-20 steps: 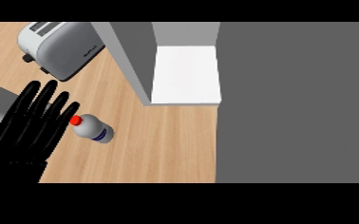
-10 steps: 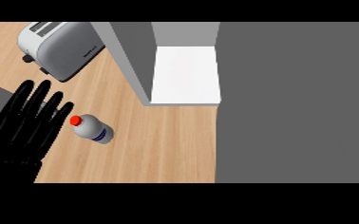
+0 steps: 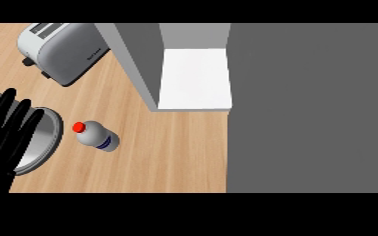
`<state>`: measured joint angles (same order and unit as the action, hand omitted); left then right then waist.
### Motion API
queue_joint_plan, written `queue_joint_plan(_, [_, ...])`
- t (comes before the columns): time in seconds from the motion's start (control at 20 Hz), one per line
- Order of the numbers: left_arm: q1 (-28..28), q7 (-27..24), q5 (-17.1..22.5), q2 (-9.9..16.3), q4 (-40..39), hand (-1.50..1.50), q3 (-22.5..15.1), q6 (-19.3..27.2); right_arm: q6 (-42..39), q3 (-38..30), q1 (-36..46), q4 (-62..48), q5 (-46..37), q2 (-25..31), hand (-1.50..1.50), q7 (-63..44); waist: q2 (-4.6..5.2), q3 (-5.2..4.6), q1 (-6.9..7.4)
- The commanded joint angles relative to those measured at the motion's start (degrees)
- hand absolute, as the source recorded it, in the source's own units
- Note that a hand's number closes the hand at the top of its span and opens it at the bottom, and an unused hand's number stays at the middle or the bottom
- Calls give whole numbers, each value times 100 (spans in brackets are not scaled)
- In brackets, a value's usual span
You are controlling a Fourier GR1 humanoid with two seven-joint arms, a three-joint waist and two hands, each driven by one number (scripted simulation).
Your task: Pick up the bottled water, place it into the cabinet and close the cabinet
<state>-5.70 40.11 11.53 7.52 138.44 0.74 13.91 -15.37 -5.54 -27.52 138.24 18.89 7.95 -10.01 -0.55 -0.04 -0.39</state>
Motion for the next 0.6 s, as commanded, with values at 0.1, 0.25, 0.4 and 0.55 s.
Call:
queue_joint_plan(0.1, [-687,-593,416,-46,15,-150,357,-546,-16,-334,-411,1083,1143,-11,-150,-351,19,-8,5])
queue_joint_plan(0.25, [-665,-919,620,38,-505,-150,687,-904,-96,-329,-428,964,1091,14,-150,-359,34,-9,10])
queue_joint_plan(0.4, [-950,-1375,690,-69,-933,-150,770,-1184,-326,-408,-728,1044,1307,-9,-150,-103,19,-10,-49])
queue_joint_plan(0.55, [-914,-1622,727,50,-1301,-150,954,-1411,-334,-327,-852,1135,1201,-71,-150,-123,26,-10,-53])
